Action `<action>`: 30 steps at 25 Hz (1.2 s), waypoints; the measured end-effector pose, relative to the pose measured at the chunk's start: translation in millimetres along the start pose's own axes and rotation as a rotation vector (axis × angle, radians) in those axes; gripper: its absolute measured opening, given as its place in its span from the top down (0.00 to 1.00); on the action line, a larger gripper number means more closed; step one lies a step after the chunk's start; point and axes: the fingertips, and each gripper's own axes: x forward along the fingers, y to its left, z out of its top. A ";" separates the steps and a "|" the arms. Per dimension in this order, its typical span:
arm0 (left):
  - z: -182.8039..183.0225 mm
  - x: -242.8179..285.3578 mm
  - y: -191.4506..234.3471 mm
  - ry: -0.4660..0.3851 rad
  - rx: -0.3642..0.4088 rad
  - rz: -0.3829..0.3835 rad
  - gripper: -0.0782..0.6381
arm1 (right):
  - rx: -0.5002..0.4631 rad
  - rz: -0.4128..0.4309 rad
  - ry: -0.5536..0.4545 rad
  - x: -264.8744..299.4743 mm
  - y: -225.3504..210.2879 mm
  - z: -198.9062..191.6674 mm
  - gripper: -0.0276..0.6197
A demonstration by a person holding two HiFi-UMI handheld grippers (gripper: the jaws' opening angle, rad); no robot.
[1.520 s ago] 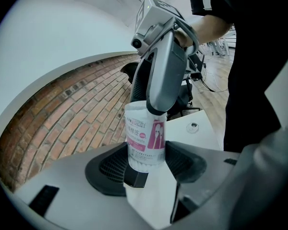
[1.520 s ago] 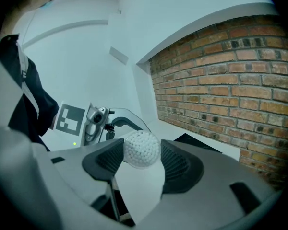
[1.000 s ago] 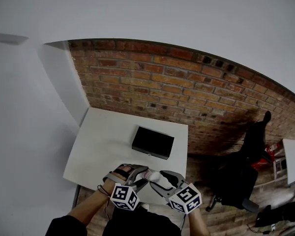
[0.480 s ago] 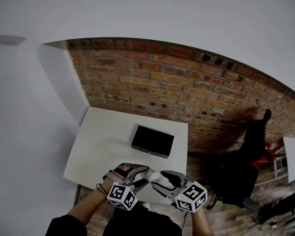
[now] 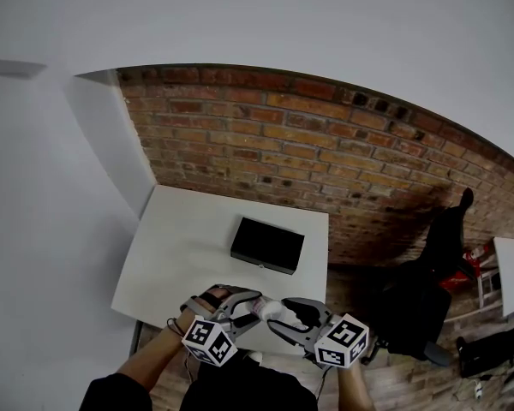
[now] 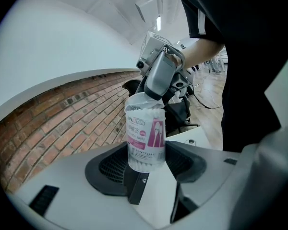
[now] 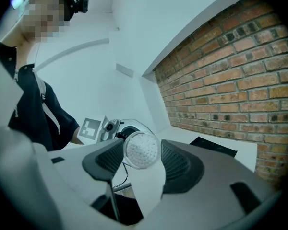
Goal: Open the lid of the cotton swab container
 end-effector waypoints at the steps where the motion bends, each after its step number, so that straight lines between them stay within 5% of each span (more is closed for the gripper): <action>1: 0.2 -0.5 -0.4 -0.007 -0.005 -0.002 0.54 | -0.001 -0.002 -0.009 -0.7 0.1 1.2 0.57; 30: -4.5 -15.3 -0.5 -0.086 -0.185 0.033 0.54 | 0.046 -0.064 -0.164 -19.9 -10.4 27.9 0.57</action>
